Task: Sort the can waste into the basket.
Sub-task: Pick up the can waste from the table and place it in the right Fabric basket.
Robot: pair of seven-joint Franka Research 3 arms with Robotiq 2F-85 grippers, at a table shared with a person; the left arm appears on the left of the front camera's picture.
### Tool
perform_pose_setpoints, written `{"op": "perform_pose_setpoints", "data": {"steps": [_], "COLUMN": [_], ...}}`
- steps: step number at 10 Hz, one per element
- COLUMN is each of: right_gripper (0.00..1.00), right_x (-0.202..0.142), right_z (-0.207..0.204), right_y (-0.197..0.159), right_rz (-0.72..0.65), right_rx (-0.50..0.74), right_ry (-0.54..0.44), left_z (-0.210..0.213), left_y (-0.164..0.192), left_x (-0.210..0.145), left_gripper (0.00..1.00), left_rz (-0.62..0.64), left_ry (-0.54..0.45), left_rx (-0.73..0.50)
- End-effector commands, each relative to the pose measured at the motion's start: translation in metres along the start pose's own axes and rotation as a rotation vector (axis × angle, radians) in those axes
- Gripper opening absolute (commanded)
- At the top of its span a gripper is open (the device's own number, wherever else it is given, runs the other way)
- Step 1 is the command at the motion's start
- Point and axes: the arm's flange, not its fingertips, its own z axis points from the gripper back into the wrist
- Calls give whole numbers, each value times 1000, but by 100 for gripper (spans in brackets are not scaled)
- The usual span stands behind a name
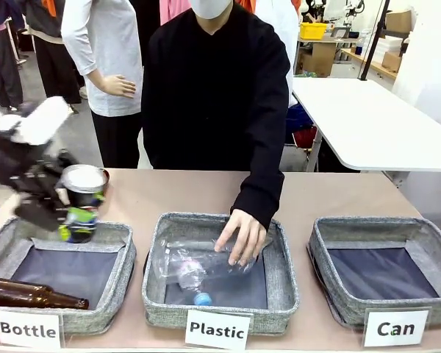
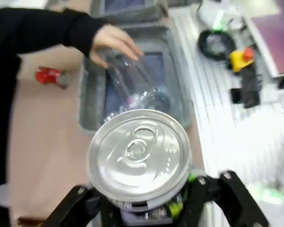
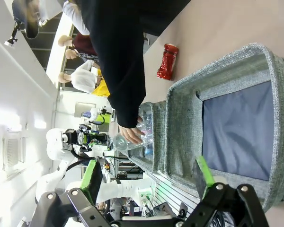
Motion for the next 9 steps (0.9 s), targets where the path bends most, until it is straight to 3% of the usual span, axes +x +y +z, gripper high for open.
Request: {"op": "perform_pose_setpoints", "data": {"steps": [1, 3, 7, 9], "right_gripper": [100, 100, 100, 100], "right_x": [2, 2, 2, 2], "right_z": [0, 0, 0, 0], "right_y": [0, 0, 0, 0], "right_rz": [27, 27, 27, 27], "right_rx": [20, 20, 20, 20], "right_ry": [-12, -12, -12, -12], "left_z": [-12, 2, 74, 80], "left_y": [18, 23, 4, -4], "left_x": [-1, -20, -98, -110], "left_gripper": [41, 41, 41, 41], "left_rz": [48, 106, 277, 286], "left_ry": [38, 7, -68, -106], "left_rx": [10, 18, 167, 183]}}
